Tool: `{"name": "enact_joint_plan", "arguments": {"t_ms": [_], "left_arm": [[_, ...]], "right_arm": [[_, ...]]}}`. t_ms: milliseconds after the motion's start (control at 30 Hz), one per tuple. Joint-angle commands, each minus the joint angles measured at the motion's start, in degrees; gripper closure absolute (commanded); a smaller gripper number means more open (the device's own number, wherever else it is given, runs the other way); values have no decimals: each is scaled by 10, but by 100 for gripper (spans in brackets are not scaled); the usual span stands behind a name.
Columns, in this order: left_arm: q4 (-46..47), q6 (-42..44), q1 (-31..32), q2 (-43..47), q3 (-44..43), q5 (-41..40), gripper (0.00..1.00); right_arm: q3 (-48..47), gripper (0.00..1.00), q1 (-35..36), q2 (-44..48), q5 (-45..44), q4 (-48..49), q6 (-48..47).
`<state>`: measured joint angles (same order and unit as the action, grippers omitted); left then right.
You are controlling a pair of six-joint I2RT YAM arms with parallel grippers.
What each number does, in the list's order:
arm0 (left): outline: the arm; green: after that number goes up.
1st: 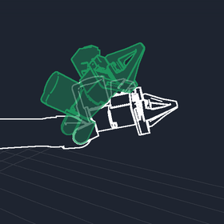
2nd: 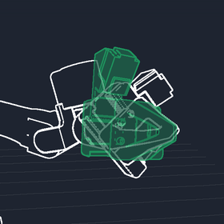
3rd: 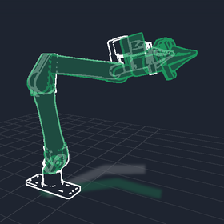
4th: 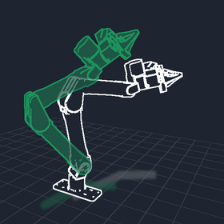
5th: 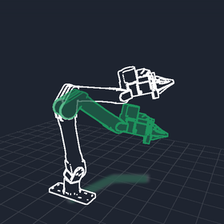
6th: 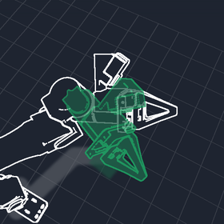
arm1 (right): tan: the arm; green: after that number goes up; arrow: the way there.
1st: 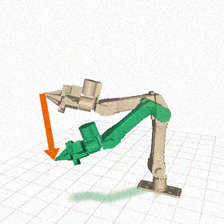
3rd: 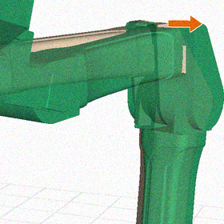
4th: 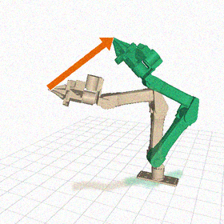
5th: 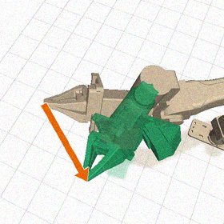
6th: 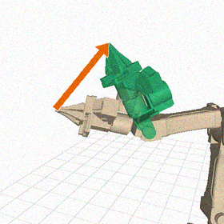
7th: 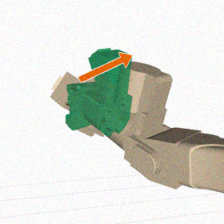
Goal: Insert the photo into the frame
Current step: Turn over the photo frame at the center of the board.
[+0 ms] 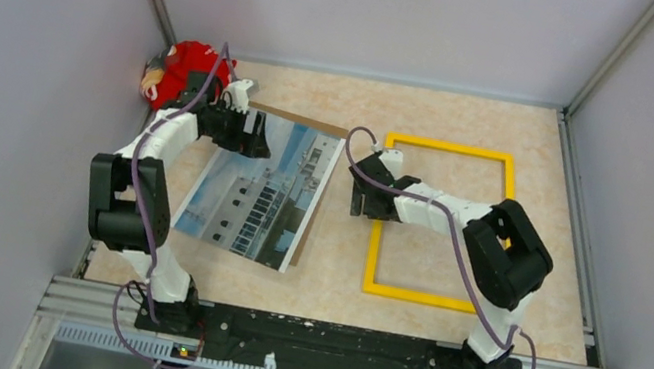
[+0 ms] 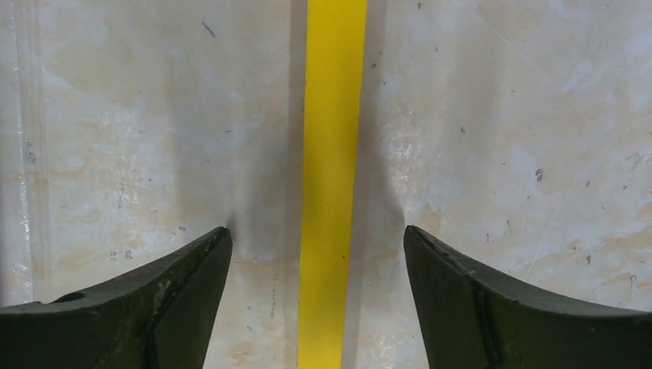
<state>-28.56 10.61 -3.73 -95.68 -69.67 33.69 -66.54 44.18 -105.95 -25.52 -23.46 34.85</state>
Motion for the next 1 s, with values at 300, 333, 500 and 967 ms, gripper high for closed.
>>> {"name": "enact_joint_plan", "arguments": {"t_ms": [300,333,500,967], "left_arm": [[-12,1,4,39,-4,14,1],[-15,3,5,37,-4,14,1],[-28,7,5,32,-5,18,1],[-40,-2,7,27,-1,64,1]], "right_arm": [[24,72,15,1,19,26,42],[20,76,15,2,24,26,43],[-45,100,15,12,63,1,43],[-259,100,15,87,273,-22,113]]}}
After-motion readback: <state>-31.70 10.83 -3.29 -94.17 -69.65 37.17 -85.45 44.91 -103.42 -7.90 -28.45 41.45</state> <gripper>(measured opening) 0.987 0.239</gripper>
